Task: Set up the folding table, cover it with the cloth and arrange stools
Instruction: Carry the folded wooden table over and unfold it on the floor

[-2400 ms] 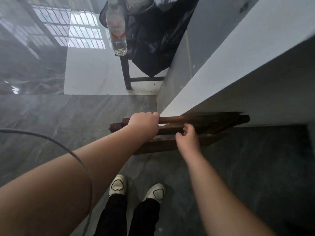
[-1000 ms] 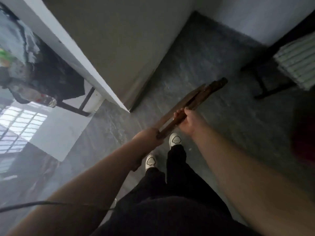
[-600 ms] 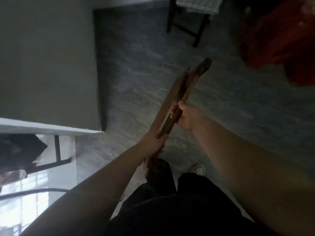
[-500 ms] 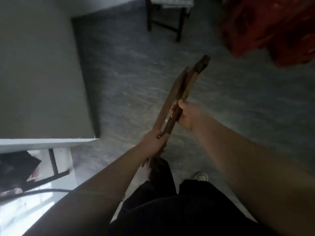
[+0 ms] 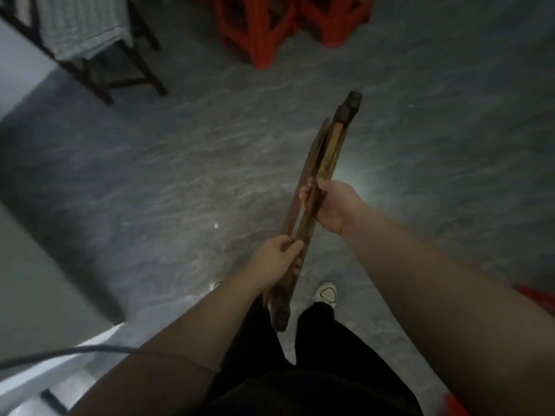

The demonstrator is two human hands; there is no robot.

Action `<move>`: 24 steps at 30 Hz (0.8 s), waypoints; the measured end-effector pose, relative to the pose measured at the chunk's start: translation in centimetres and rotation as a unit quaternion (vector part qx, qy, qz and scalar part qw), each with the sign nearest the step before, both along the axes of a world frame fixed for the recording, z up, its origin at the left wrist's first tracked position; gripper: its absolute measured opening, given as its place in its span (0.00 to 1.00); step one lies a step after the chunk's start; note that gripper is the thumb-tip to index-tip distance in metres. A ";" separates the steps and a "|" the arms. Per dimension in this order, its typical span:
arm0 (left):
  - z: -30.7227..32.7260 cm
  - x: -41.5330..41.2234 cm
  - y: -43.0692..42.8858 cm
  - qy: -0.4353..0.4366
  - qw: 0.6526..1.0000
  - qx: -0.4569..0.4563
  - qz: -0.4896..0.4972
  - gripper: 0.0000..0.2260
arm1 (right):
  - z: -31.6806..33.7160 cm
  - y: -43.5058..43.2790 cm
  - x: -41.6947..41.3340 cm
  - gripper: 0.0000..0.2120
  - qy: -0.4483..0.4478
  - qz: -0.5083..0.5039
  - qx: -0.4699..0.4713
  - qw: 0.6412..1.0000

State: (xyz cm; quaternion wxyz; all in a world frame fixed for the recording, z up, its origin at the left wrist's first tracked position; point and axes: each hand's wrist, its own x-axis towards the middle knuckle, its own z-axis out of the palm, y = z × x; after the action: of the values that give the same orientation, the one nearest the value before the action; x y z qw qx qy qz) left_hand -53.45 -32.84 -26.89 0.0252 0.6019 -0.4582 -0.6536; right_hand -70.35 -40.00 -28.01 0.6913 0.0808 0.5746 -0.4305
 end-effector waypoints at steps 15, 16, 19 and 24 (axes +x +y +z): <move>-6.0 -24.4 7.5 0.029 0.971 0.040 -0.235 0.09 | -6.1 15.9 -24.4 0.11 0.068 -0.227 0.002 0.972; -6.2 -25.2 8.2 0.030 0.967 0.044 -0.248 0.09 | -6.2 17.0 -25.2 0.11 0.072 -0.237 0.006 0.969; -6.9 -26.9 9.9 0.020 0.953 0.039 -0.299 0.10 | -6.3 19.9 -26.8 0.11 0.088 -0.266 0.012 0.960; -8.4 -27.9 12.5 0.024 0.940 0.019 -0.339 0.10 | -7.2 23.6 -27.6 0.12 0.100 -0.297 0.025 0.949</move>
State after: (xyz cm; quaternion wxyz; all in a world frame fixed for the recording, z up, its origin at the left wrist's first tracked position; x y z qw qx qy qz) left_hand -81.37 -20.30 -35.32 -0.1989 0.3954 -0.6218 -0.6461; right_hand -97.96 -16.37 -35.19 0.4690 0.2216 0.6016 -0.6075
